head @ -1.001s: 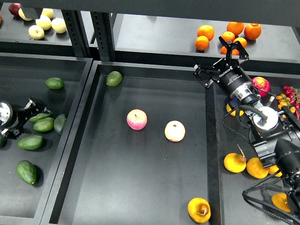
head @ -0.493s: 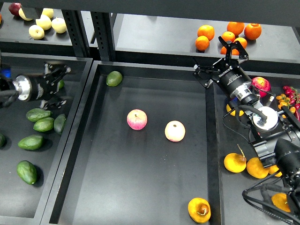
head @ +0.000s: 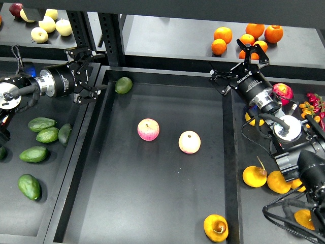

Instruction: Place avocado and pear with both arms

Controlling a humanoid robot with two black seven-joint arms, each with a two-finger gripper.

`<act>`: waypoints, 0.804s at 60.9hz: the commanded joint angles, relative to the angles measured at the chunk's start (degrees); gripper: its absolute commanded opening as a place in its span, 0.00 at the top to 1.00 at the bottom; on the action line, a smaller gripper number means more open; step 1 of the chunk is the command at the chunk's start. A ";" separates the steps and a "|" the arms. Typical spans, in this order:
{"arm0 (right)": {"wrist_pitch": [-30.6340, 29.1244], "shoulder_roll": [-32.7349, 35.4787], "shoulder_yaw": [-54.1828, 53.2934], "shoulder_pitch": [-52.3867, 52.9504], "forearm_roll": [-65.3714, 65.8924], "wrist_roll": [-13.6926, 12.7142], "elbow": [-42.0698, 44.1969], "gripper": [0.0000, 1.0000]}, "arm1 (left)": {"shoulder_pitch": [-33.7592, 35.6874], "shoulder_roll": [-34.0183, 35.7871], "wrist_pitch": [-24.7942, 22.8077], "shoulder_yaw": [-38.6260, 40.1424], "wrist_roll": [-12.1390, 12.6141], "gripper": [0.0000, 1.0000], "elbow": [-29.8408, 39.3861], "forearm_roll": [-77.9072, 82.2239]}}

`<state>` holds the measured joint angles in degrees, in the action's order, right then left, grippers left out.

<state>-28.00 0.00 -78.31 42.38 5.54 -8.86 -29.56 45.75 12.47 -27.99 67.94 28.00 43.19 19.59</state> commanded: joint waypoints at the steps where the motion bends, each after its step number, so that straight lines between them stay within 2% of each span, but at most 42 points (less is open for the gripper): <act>1: 0.00 0.00 -0.08 -0.10 0.00 -0.37 0.03 0.00 | -0.84 -2.44 -0.01 2.72 0.00 0.05 0.31 -0.08; 19: 0.00 0.00 0.00 -0.01 0.00 -0.37 -0.15 0.00 | -6.38 -12.28 -0.01 8.61 0.00 0.04 6.81 -2.45; 25: 0.00 0.00 0.00 -0.01 0.00 -0.37 -0.15 0.00 | -8.49 -12.47 -0.01 9.49 0.00 0.03 8.49 -2.98; 28: 0.00 0.00 0.00 -0.01 0.00 -0.37 -0.06 0.00 | -10.59 -12.47 -0.01 10.55 -1.10 0.02 9.37 -2.98; 38: 0.00 0.00 0.00 -0.01 0.00 -0.81 -0.06 0.00 | -13.50 -12.47 -0.01 12.57 -1.63 0.01 9.89 -3.42; 49: 0.00 0.00 0.00 -0.10 0.17 -0.99 -0.06 0.00 | -14.20 -12.47 -0.01 12.48 -3.12 0.01 9.89 -9.21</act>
<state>-28.00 0.00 -78.30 42.29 5.56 -9.70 -29.60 31.85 -0.01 -28.00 80.34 25.66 53.08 13.99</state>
